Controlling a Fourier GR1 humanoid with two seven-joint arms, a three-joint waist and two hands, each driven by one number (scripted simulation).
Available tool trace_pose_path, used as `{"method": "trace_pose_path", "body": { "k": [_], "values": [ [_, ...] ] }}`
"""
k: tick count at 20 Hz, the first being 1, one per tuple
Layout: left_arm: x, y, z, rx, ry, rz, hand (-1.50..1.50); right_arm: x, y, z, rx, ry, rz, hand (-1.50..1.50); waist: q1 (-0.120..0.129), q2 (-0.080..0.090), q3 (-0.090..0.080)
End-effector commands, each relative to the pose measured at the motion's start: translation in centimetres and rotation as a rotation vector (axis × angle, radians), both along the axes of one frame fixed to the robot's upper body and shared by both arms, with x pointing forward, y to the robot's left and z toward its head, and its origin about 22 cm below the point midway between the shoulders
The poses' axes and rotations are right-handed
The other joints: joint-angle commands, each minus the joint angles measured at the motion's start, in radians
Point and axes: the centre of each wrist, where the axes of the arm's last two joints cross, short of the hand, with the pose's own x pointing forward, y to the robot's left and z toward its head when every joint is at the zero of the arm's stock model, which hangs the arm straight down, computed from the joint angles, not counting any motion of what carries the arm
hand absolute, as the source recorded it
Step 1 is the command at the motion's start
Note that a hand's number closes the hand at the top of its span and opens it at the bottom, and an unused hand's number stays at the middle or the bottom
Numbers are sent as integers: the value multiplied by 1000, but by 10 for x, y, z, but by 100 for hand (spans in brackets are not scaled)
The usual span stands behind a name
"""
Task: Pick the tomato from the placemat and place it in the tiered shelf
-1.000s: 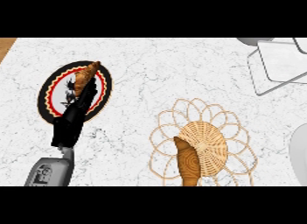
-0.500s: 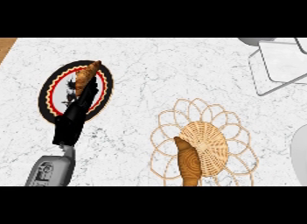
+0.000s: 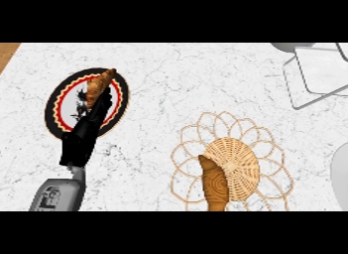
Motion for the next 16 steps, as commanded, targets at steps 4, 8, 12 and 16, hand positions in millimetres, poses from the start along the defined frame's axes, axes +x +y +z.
{"method": "trace_pose_path", "body": {
  "k": [4,8,12,16],
  "values": [
    [11,16,3,6,-17,10,0,18,-38,-27,57,-45,44,150,-4,1,0],
    [-3,20,-3,-1,-5,7,0,18,-36,-9,65,-40,53,150,-8,-3,-1],
    [-8,-8,-7,-3,-10,-7,0,19,-65,-33,-28,84,-228,150,3,1,-2],
    [-9,10,-2,8,-3,25,0,14,-68,-37,35,105,-280,-150,-13,-6,-1]
  ]
}}
